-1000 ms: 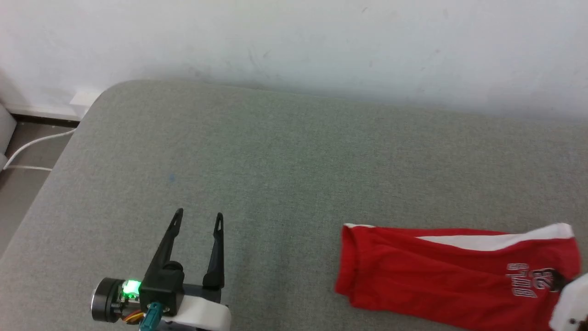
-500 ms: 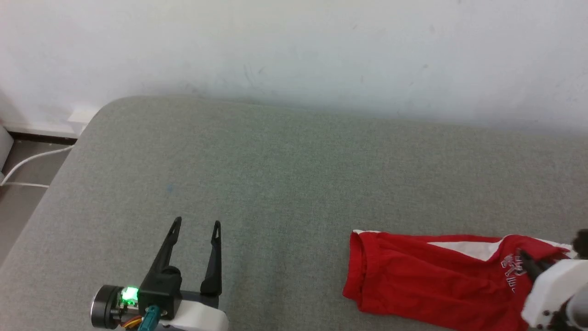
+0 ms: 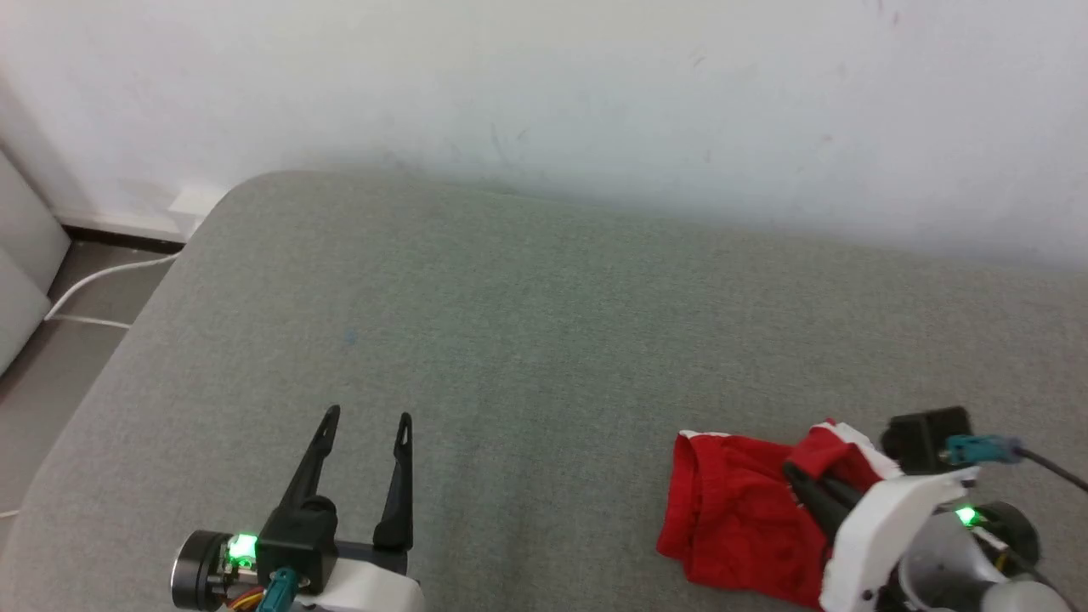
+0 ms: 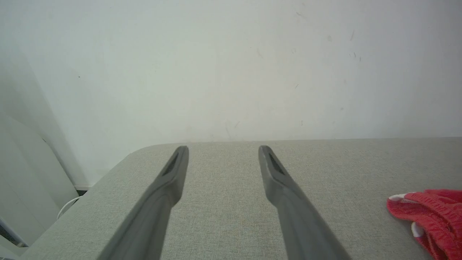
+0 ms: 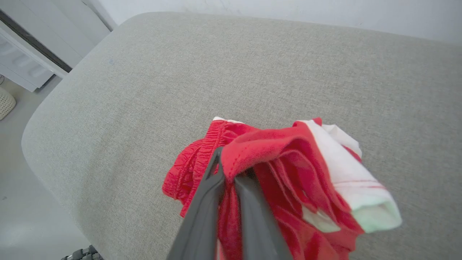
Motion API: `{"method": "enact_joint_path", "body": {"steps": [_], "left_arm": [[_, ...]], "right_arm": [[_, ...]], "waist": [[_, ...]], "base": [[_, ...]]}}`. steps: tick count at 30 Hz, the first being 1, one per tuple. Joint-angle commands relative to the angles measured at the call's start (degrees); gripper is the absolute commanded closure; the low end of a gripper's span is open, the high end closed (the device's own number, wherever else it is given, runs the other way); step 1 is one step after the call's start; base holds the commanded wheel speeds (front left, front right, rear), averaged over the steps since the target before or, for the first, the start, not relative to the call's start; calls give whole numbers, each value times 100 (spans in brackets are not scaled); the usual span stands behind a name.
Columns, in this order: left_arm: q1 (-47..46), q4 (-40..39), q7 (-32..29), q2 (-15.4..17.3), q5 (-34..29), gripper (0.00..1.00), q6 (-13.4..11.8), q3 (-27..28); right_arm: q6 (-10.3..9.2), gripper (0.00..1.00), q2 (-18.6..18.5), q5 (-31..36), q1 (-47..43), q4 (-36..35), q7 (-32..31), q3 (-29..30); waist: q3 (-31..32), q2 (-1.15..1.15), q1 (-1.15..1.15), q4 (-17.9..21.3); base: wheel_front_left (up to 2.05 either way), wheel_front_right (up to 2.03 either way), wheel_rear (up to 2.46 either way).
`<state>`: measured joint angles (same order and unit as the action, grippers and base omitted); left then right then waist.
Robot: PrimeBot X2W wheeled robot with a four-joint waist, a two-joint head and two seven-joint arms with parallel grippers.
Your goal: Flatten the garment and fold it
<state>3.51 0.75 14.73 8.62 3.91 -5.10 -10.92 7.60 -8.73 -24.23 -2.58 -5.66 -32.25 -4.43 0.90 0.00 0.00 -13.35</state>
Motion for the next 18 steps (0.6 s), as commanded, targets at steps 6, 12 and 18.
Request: {"method": "enact_joint_path", "body": {"steps": [6, 12, 18], "left_arm": [[30, 24, 27, -57, -62, 0, 58, 50], [-43, 83, 27, -138, -82, 0, 113, 24], [-85, 139, 27, -192, -97, 0, 150, 35]], "right_arm": [[-11, 100, 117, 169, 374, 415, 153, -546], [-11, 100, -49, 554, 828, 1186, 496, -1139], [-11, 0, -321, 895, 1227, 1876, 916, -1882]], "waist": [[-142, 0, 0, -243], [-296, 0, 0, -424], [-375, 0, 0, -504]], "base": [[0, 0, 0], [0, 0, 0], [0, 0, 0]]}}
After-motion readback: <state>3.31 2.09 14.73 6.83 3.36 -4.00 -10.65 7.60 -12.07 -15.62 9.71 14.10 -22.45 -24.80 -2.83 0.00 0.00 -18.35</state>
